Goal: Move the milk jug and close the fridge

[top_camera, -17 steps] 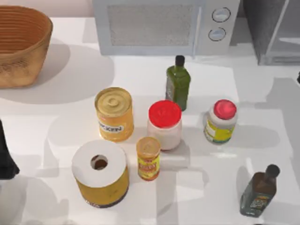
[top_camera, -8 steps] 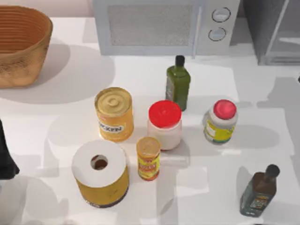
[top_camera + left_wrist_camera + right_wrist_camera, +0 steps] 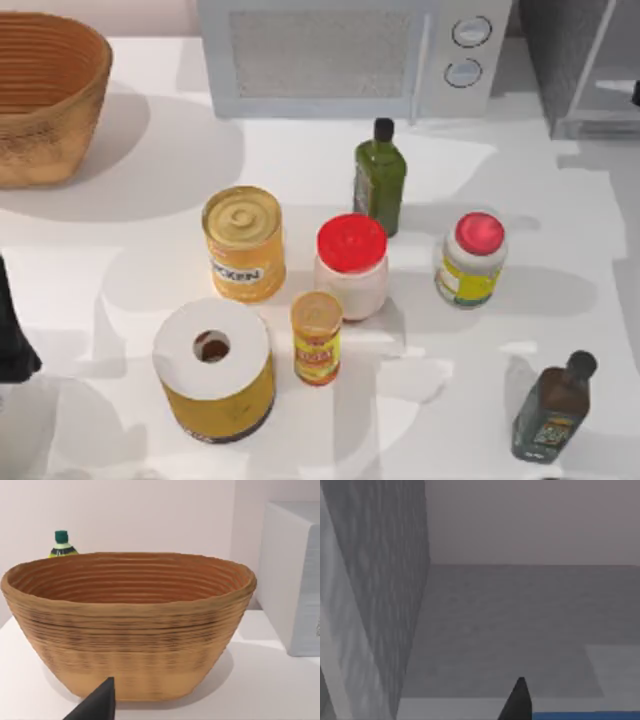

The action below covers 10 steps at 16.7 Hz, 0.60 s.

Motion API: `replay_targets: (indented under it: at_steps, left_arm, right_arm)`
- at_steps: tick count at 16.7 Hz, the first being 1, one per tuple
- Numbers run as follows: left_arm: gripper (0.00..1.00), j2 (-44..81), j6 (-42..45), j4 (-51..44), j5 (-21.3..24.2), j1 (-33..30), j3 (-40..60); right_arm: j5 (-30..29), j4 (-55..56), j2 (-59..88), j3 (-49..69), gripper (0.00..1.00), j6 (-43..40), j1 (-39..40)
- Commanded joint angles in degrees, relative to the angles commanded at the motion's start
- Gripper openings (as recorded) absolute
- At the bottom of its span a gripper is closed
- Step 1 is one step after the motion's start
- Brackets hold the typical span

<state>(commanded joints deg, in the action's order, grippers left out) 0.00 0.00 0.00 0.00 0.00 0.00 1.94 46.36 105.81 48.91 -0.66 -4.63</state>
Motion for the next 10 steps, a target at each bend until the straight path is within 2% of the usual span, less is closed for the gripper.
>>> replay_targets:
  at_steps: [6, 10]
  left_arm:
    - [1.00, 0.00, 0.00, 0.00, 0.00, 0.00, 0.00]
    - [1.00, 0.00, 0.00, 0.00, 0.00, 0.00, 0.00]
  right_arm:
    - [4.24, -11.94, 13.84, 21.11, 0.00, -0.97, -3.91]
    - [5.48, -16.31, 18.90, 28.46, 0.00, -1.16, -5.70]
